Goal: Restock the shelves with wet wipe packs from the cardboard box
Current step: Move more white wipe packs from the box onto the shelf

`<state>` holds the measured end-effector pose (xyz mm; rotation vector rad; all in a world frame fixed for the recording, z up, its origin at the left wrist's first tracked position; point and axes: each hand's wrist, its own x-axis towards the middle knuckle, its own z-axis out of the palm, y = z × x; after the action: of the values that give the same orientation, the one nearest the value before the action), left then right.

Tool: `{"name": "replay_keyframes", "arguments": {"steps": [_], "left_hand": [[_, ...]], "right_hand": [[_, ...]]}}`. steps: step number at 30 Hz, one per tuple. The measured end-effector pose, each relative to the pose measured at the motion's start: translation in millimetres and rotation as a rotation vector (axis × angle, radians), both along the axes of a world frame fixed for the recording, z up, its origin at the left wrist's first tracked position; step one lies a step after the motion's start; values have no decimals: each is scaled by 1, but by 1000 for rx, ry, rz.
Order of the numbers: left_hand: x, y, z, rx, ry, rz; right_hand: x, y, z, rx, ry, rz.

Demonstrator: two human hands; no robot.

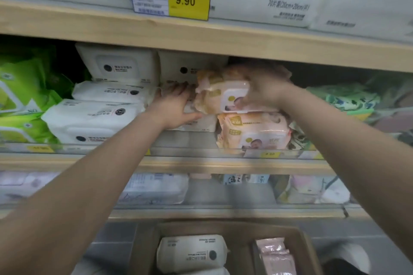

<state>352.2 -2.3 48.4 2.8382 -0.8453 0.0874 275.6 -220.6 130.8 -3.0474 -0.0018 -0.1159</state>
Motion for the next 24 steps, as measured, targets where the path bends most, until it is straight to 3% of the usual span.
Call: {"name": "replay_keyframes", "arguments": {"steps": [4,7,13,17,24], "left_hand": [[-7,-25,-30,60,-44,57],[-6,-23,-36,42,-108,84],[-7,-22,-40,41,-132,71],[-7,-23,-43,33,-160,73],[-9,-24,-46,54,-185,87]], "right_hand": [[12,-4,-5,66,53,12],[19,8,-22,55,-47,62],[21,-18,-26,-79,-214,-42],[21,-32,-40,-59,-124,-114],[22,-26,-47,-95,-163,-126]]}}
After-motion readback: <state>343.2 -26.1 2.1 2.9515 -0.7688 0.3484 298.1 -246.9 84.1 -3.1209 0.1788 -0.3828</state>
